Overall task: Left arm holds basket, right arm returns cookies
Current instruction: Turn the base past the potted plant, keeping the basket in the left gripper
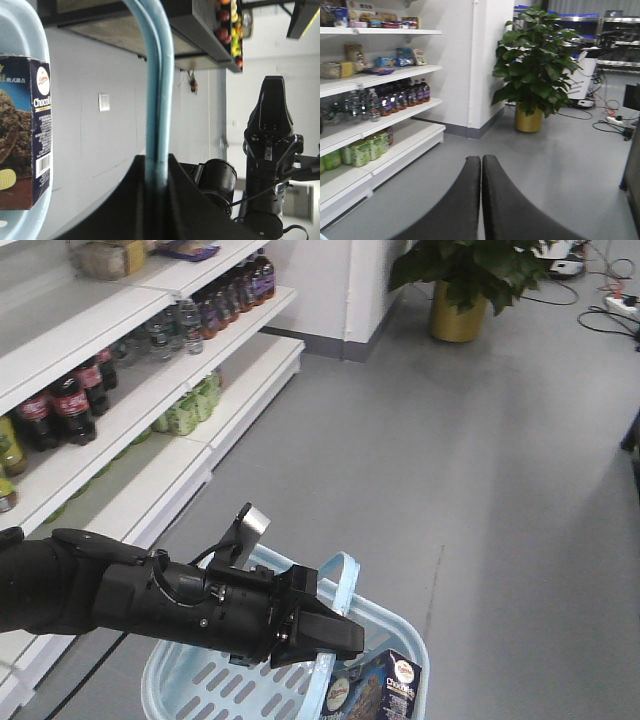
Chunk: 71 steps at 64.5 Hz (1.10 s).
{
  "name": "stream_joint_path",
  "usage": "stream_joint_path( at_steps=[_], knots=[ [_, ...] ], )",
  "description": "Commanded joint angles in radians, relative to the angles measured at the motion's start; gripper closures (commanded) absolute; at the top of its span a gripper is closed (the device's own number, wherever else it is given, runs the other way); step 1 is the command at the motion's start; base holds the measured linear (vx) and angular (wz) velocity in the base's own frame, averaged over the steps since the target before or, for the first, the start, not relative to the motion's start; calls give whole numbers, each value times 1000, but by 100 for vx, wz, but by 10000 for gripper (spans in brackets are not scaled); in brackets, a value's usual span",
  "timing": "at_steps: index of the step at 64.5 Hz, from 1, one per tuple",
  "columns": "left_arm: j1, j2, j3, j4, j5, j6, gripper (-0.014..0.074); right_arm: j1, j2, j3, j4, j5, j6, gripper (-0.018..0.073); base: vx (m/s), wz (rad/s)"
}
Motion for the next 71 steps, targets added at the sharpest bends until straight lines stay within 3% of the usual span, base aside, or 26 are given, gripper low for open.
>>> stream_joint_path(
  at_steps=[1,44,71],
  knots=[
    [-1,-48,-28,-71,72,5,603,0,-7,-1,-5,-72,-1,568,15,-62],
    [-1,-48,-28,-71,72,5,603,0,-7,-1,-5,-72,-1,568,16,-59],
    [-1,-48,-28,-71,72,5,603,0,-7,-1,-5,-72,-1,568,26,-10]
  ],
)
